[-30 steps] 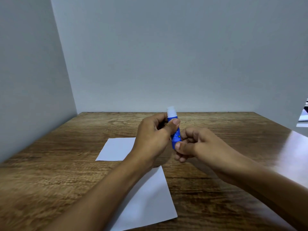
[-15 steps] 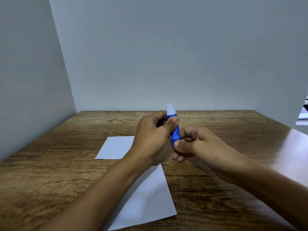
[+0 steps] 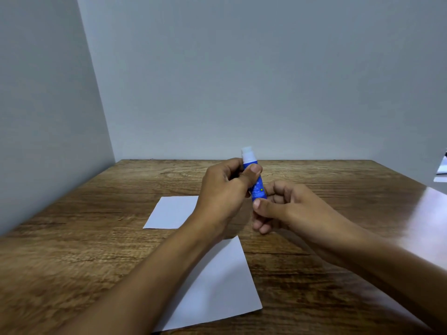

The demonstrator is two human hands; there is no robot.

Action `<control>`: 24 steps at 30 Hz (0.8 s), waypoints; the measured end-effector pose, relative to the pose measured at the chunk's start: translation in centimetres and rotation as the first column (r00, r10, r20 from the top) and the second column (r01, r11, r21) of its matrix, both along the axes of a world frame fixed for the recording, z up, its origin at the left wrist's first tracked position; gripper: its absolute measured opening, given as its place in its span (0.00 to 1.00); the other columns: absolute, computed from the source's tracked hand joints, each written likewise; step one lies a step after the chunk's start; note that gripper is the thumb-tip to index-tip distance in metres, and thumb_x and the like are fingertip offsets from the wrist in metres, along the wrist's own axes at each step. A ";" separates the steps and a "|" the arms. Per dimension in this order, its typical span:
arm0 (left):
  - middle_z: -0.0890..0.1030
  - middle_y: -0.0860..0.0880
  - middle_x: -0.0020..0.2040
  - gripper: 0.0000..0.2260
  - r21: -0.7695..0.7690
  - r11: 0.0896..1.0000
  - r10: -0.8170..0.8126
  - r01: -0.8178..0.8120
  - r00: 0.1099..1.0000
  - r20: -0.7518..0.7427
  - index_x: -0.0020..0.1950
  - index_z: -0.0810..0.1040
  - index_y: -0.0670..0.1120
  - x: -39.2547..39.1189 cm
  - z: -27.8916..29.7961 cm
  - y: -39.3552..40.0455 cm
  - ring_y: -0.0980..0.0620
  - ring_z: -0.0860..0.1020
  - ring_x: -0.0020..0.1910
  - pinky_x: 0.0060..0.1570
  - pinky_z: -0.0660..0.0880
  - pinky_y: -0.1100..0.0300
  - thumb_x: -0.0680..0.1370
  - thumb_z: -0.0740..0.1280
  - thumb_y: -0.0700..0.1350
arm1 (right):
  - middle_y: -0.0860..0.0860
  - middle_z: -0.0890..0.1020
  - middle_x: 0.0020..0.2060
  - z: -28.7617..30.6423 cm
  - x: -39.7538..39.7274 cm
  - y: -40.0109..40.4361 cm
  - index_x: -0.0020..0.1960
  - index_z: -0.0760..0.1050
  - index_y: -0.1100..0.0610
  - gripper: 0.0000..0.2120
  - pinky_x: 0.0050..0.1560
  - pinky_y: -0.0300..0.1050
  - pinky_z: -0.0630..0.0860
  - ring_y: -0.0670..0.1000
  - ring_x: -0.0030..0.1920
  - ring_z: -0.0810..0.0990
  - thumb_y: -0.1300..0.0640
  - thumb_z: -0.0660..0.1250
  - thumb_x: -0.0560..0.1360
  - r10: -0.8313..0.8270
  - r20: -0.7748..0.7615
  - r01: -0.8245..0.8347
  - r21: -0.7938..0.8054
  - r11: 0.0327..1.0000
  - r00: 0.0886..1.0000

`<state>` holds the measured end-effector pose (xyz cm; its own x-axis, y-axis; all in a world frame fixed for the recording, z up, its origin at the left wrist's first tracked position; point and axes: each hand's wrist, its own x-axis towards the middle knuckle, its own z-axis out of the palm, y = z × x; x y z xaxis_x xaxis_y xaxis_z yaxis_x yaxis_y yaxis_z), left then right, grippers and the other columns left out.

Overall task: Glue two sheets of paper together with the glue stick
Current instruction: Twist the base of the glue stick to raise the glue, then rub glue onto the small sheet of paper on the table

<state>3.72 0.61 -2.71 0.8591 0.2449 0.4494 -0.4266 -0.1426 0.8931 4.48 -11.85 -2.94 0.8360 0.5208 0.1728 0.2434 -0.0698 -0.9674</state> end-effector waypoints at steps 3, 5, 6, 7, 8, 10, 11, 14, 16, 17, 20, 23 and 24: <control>0.74 0.46 0.33 0.08 -0.045 0.999 -0.014 0.012 0.999 -0.031 0.40 0.78 0.37 -0.1 0.1 -0.1 0.53 0.72 0.31 0.33 0.71 0.65 0.74 0.64 0.41 | 0.60 0.78 0.32 0.0 0.1 -0.1 0.41 0.73 0.63 0.03 0.31 0.40 0.75 0.52 0.29 0.77 0.66 0.63 0.74 -0.001 -0.032 0.003 0.042 0.999 1.000; 0.74 0.47 0.32 0.07 -0.079 0.996 -0.037 0.034 0.998 -0.044 0.38 0.78 0.41 -0.2 0.2 -0.1 0.53 0.71 0.31 0.33 0.71 0.65 0.74 0.64 0.40 | 0.59 0.79 0.31 0.1 0.3 -0.2 0.39 0.73 0.64 0.06 0.31 0.39 0.76 0.52 0.29 0.78 0.67 0.61 0.74 0.024 -0.104 -0.016 0.081 0.997 0.994; 0.74 0.48 0.32 0.07 -0.094 0.994 -0.052 0.047 0.997 -0.050 0.37 0.78 0.43 -0.2 0.2 -0.1 0.53 0.71 0.31 0.34 0.72 0.65 0.74 0.64 0.40 | 0.58 0.79 0.31 0.1 0.3 -0.3 0.39 0.73 0.64 0.07 0.31 0.40 0.77 0.52 0.29 0.79 0.67 0.60 0.75 0.037 -0.139 -0.024 0.098 0.995 0.990; 0.74 0.48 0.32 0.07 -0.114 0.991 -0.071 0.064 0.996 -0.058 0.37 0.78 0.43 -0.2 0.3 -0.1 0.53 0.72 0.32 0.35 0.72 0.64 0.74 0.64 0.40 | 0.58 0.79 0.30 0.1 0.4 -0.3 0.38 0.73 0.63 0.08 0.32 0.40 0.77 0.52 0.29 0.79 0.67 0.60 0.75 0.049 -0.174 -0.028 0.119 0.992 0.984; 0.75 0.48 0.33 0.07 -0.139 0.987 -0.093 0.082 0.993 -0.070 0.38 0.78 0.44 -0.2 0.3 0.0 0.53 0.72 0.33 0.37 0.72 0.63 0.75 0.63 0.40 | 0.57 0.79 0.30 0.0 0.3 -0.2 0.38 0.73 0.63 0.08 0.32 0.40 0.78 0.52 0.29 0.79 0.66 0.60 0.75 0.059 -0.209 -0.027 0.149 0.988 0.976; 0.76 0.48 0.35 0.07 -0.201 0.972 -0.148 0.125 0.983 -0.108 0.39 0.79 0.43 -0.2 0.3 0.1 0.52 0.73 0.36 0.39 0.72 0.62 0.75 0.63 0.40 | 0.57 0.79 0.29 -0.1 0.3 0.0 0.39 0.73 0.62 0.07 0.31 0.40 0.78 0.51 0.28 0.80 0.65 0.60 0.75 0.075 -0.275 -0.011 0.228 0.974 0.959; 0.77 0.47 0.36 0.07 -0.230 0.961 -0.186 0.152 0.974 -0.133 0.40 0.79 0.43 -0.2 0.3 0.2 0.52 0.73 0.38 0.38 0.72 0.63 0.75 0.63 0.41 | 0.58 0.79 0.29 -0.2 0.2 0.2 0.39 0.73 0.62 0.06 0.30 0.40 0.78 0.51 0.27 0.79 0.65 0.61 0.74 0.082 -0.297 0.000 0.267 0.964 0.951; 0.78 0.46 0.39 0.08 -0.195 0.944 -0.307 0.267 0.927 -0.215 0.48 0.79 0.43 -0.3 0.6 1.0 0.50 0.74 0.41 0.38 0.71 0.63 0.76 0.62 0.44 | 0.55 0.78 0.26 -0.4 0.0 0.6 0.39 0.71 0.61 0.04 0.26 0.38 0.75 0.49 0.24 0.77 0.65 0.62 0.73 0.050 -0.302 0.056 0.333 0.941 0.952; 0.79 0.48 0.42 0.10 -0.014 0.963 -0.263 0.268 0.931 -0.254 0.53 0.78 0.43 -0.3 1.2 2.2 0.52 0.75 0.42 0.39 0.70 0.63 0.77 0.60 0.44 | 0.53 0.77 0.25 -0.2 0.2 0.6 0.39 0.71 0.59 0.05 0.24 0.36 0.73 0.47 0.23 0.75 0.64 0.62 0.74 -0.009 -0.273 0.115 0.372 0.921 0.962; 0.79 0.49 0.44 0.10 0.135 0.969 -0.167 0.208 0.949 -0.266 0.54 0.77 0.43 -0.3 1.6 3.0 0.54 0.76 0.43 0.40 0.70 0.63 0.77 0.60 0.44 | 0.52 0.76 0.24 0.0 0.3 0.4 0.39 0.71 0.58 0.06 0.23 0.35 0.72 0.47 0.22 0.75 0.64 0.61 0.74 -0.041 -0.255 0.143 0.395 0.907 0.966; 0.80 0.48 0.54 0.13 0.755 0.654 0.256 -0.044 0.952 -0.167 0.58 0.77 0.47 -0.5 2.1 5.9 0.52 0.76 0.52 0.47 0.69 0.65 0.76 0.60 0.40 | 0.50 0.76 0.26 0.7 0.8 -0.3 0.39 0.71 0.57 0.05 0.24 0.36 0.72 0.47 0.23 0.75 0.63 0.61 0.74 -0.121 -0.181 0.191 0.450 0.872 0.976; 0.75 0.47 0.63 0.16 0.935 0.317 0.416 0.162 0.862 -0.290 0.59 0.76 0.50 -0.7 1.6 8.4 0.48 0.73 0.60 0.56 0.68 0.60 0.73 0.60 0.39 | 0.50 0.77 0.28 1.1 1.2 -0.8 0.40 0.72 0.56 0.04 0.25 0.37 0.72 0.47 0.25 0.75 0.62 0.62 0.73 -0.178 -0.129 0.218 0.461 0.860 0.976; 0.73 0.48 0.64 0.17 0.925 0.298 0.438 0.234 0.828 -0.351 0.59 0.75 0.52 -0.8 1.5 8.8 0.48 0.72 0.60 0.57 0.69 0.57 0.73 0.62 0.40 | 0.50 0.76 0.29 1.2 1.2 -0.8 0.40 0.72 0.56 0.04 0.25 0.37 0.72 0.48 0.25 0.75 0.62 0.63 0.72 -0.189 -0.119 0.223 0.462 0.859 0.975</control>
